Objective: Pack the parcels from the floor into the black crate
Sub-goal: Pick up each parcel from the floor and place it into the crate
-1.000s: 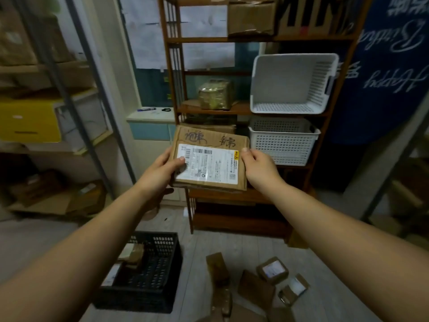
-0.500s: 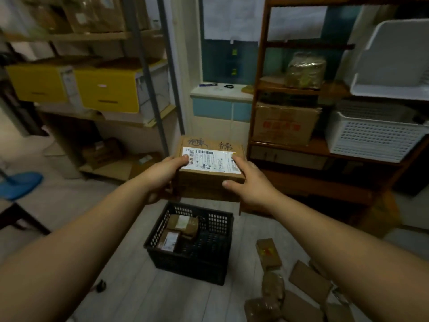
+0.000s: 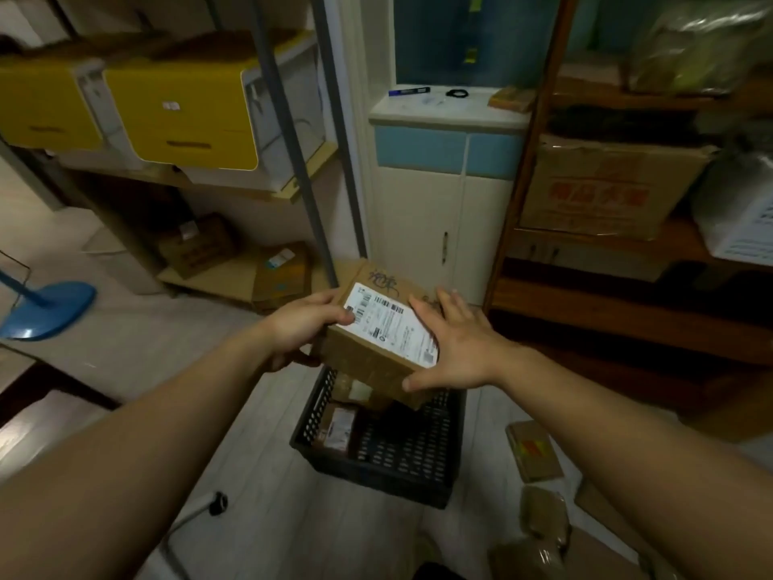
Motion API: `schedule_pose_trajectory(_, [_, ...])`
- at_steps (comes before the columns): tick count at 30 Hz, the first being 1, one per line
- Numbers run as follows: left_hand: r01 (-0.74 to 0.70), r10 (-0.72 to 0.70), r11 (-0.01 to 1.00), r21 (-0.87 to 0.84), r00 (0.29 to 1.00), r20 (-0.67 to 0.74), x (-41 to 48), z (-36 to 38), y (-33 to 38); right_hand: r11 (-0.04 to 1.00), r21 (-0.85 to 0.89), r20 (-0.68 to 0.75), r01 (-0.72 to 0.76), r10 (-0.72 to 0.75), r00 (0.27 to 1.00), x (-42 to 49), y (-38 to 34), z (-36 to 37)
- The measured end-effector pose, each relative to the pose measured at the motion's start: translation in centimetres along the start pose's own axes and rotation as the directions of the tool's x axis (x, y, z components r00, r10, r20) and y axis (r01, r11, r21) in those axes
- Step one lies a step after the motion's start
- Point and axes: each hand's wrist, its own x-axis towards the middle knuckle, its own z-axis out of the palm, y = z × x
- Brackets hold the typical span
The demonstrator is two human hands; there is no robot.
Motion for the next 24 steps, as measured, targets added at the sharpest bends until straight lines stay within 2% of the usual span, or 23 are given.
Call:
schedule_pose_trajectory(4, [0.030, -0.032, 0.999, -0.031, 0.998, -0.050, 4.8, -2.5, 0.8, 1.000, -0.027, -0.086, 0.012, -0.014, 0.996, 5.1, -1.0, -0.2])
schedule_pose_trajectory(6, [0.042, -0.060, 0.988, -0.151, 0.992, -0.113, 6.8, -2.8, 1.0, 0.992, 0.102, -0.149, -0.078, 0.093, 0.985, 7.1, -1.6, -0.6])
schedule_pose_trajectory(8, [0.065, -0.084, 0.961, -0.270, 0.995, -0.060, 8.4, -2.2, 1.2, 0.960, 0.225, -0.176, -0.167, 0.209, 0.962, 8.6, -2.5, -0.7])
schedule_pose_trajectory(10, [0.059, -0.073, 0.947, -0.317, 0.997, -0.033, 10.2, -1.9, 1.3, 0.943, 0.245, -0.175, -0.224, 0.270, 0.947, 9.8, -3.5, -0.3])
schedule_pose_trajectory(13, [0.024, -0.034, 0.959, -0.282, 0.999, -0.030, 13.7, -3.5, 1.0, 0.905, 0.339, -0.153, -0.255, 0.321, 0.935, 11.5, -4.6, 0.2])
schedule_pose_trajectory(18, [0.065, -0.028, 0.987, -0.145, 0.971, 0.239, 18.5, -6.7, -1.0, 0.858, 0.420, -0.112, -0.295, 0.372, 0.922, 14.2, -6.9, 2.3])
schedule_pose_trajectory(24, [0.069, -0.030, 0.992, -0.106, 0.942, 0.333, 23.5, -7.1, -7.3, 0.746, 0.623, -0.166, -0.236, 0.421, 0.892, 17.5, -7.5, 9.0])
